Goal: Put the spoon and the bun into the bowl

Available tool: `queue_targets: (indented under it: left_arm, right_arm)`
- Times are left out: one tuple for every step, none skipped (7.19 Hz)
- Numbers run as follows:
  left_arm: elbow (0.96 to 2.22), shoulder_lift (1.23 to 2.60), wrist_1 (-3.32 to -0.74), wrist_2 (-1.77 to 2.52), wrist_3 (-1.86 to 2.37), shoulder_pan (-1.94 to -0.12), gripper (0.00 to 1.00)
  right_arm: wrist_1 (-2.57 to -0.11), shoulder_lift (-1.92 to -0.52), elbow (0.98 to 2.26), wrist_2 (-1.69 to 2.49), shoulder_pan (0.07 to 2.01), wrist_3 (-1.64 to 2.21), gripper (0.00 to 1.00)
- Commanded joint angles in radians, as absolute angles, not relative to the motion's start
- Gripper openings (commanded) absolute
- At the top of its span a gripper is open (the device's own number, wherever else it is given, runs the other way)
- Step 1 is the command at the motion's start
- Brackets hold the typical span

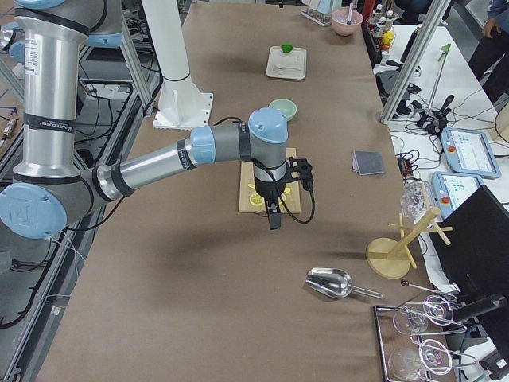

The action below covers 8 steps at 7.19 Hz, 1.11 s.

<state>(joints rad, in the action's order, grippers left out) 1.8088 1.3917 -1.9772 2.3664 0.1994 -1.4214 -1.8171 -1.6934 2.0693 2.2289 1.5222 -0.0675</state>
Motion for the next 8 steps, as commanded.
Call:
queue_targets:
  left_arm:
    - [1.815, 1.321, -2.008, 2.375, 0.104, -1.471, 0.98]
    - [1.807, 1.322, -2.013, 2.384, 0.112, -1.471, 0.98]
    - [1.821, 1.321, -2.025, 2.384, 0.148, -1.471, 0.98]
    - [1.816, 1.327, -2.087, 2.385, 0.220, -1.465, 0.98]
    - [1.815, 1.327, -2.107, 2.390, 0.250, -1.463, 0.98]
    - [1.819, 1.327, -2.124, 2.391, 0.255, -1.465, 0.98]
    - [1.784, 1.327, -2.131, 2.393, 0.252, -1.463, 0.97]
    - [1.776, 1.339, -2.122, 2.393, 0.259, -1.465, 0.97]
  right_arm:
    - [-1.810, -1.695, 2.066, 2.230, 1.516, -0.066, 1.00]
    - [-1.809, -1.695, 2.066, 2.232, 1.516, -0.066, 1.00]
    - [-1.809, -1.695, 2.066, 2.278, 1.516, -0.066, 1.00]
    - [-1.807, -1.695, 2.068, 2.302, 1.516, -0.066, 1.00]
    - [-1.806, -1.687, 2.071, 2.299, 1.516, -0.067, 1.00]
    - [-1.769, -1.687, 2.063, 2.302, 1.514, -0.064, 1.00]
    - [-1.750, -1.695, 2.065, 2.306, 1.493, -0.066, 1.00]
    - [-1.746, -1.690, 2.068, 2.337, 1.477, -0.057, 1.00]
